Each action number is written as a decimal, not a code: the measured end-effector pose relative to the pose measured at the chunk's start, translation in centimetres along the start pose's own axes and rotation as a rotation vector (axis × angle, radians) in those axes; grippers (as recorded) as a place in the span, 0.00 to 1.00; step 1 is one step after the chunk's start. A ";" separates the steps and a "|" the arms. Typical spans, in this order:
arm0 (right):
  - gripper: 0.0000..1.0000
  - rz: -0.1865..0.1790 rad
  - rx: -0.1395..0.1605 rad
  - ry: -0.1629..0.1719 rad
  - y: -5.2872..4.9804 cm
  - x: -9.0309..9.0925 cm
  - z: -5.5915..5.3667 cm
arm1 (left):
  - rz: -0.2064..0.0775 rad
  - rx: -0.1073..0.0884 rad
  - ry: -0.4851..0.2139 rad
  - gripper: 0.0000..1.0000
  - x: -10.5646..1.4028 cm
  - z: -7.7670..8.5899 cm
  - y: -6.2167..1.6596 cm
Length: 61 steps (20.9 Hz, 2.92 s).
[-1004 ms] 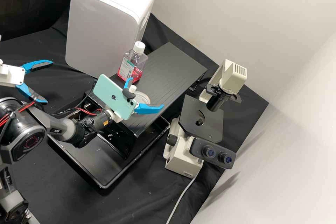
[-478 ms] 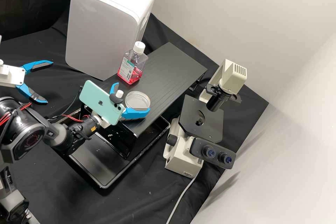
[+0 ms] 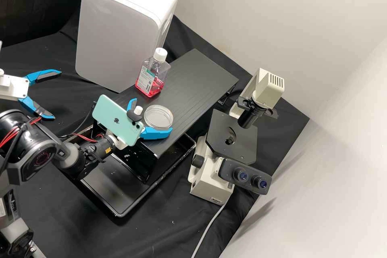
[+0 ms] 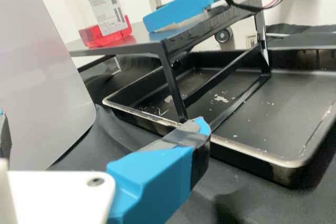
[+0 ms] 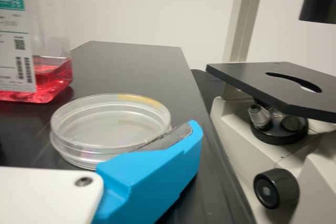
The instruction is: Remove the lid from the petri dish
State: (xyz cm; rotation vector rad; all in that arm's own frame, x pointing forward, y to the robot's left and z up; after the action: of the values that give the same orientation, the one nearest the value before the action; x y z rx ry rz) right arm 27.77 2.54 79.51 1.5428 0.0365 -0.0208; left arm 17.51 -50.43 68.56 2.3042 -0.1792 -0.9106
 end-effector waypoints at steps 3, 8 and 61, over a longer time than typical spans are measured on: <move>1.00 0.010 0.000 -0.011 0.3 0.0 0.3 | -0.001 0.000 0.000 1.00 0.0 0.0 -0.02; 1.00 0.020 0.001 -0.021 0.5 0.0 0.6 | -0.006 -0.001 0.001 1.00 0.0 0.0 -0.13; 1.00 0.042 0.005 -0.028 1.2 1.4 0.6 | -0.018 0.000 0.008 1.00 0.3 -0.1 -0.38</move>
State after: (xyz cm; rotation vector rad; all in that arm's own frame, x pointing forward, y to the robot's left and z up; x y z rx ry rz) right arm 29.21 2.00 80.68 1.5478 -0.0178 -0.0091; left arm 17.74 -50.18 68.21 2.3125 -0.1553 -0.9104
